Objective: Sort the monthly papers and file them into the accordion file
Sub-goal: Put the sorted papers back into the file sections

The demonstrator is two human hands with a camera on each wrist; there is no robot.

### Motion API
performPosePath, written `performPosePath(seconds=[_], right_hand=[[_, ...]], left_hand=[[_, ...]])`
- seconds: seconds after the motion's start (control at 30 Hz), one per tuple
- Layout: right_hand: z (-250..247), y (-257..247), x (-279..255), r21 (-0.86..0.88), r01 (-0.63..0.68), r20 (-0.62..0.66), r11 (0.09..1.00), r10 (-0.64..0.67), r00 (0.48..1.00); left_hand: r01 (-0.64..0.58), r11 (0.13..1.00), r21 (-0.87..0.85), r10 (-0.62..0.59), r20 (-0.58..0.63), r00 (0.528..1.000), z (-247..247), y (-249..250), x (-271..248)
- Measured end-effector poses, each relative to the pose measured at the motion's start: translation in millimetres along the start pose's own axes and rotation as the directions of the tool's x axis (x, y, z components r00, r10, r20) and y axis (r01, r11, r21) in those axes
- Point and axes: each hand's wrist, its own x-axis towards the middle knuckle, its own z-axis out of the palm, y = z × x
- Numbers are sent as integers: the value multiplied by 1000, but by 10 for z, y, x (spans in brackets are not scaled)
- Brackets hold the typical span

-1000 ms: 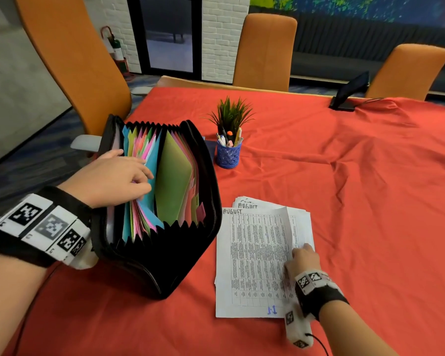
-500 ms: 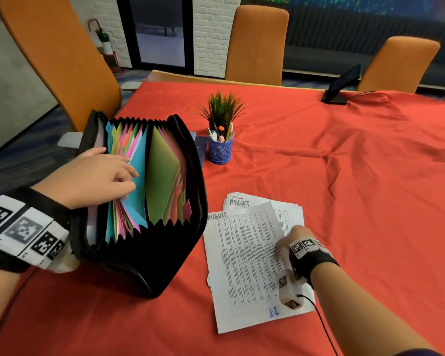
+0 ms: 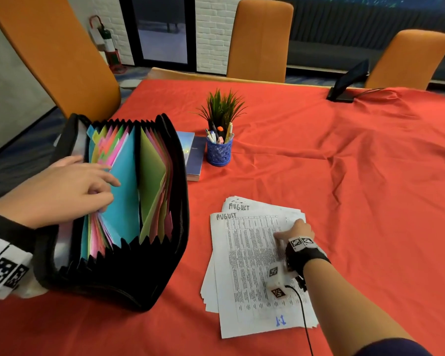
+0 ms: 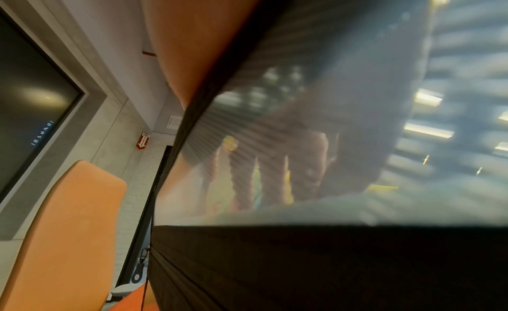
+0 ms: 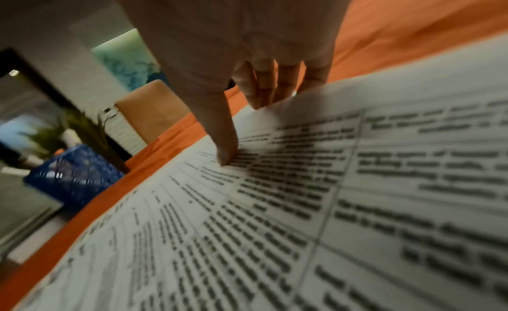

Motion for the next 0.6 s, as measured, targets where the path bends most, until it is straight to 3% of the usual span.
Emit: performPosePath(seconds=[0.13, 0.33, 0.5, 0.6], right_hand=[[-34, 44, 51, 239, -18, 32, 971, 10, 999], [-53, 138, -79, 273, 50, -53, 961, -37, 998], [28, 438, -319, 285, -39, 138, 958, -1, 990], [-44, 505, -551, 503, 73, 156, 861, -173, 972]], left_hand=[[4, 1000, -14, -4, -18, 1000, 14, -14, 0], [10, 1000, -26, -10, -8, 1000, -16, 6, -11], [30, 999, -44, -31, -10, 999, -42, 70, -39], [28, 999, -38, -28, -6, 1000, -72, 127, -30]])
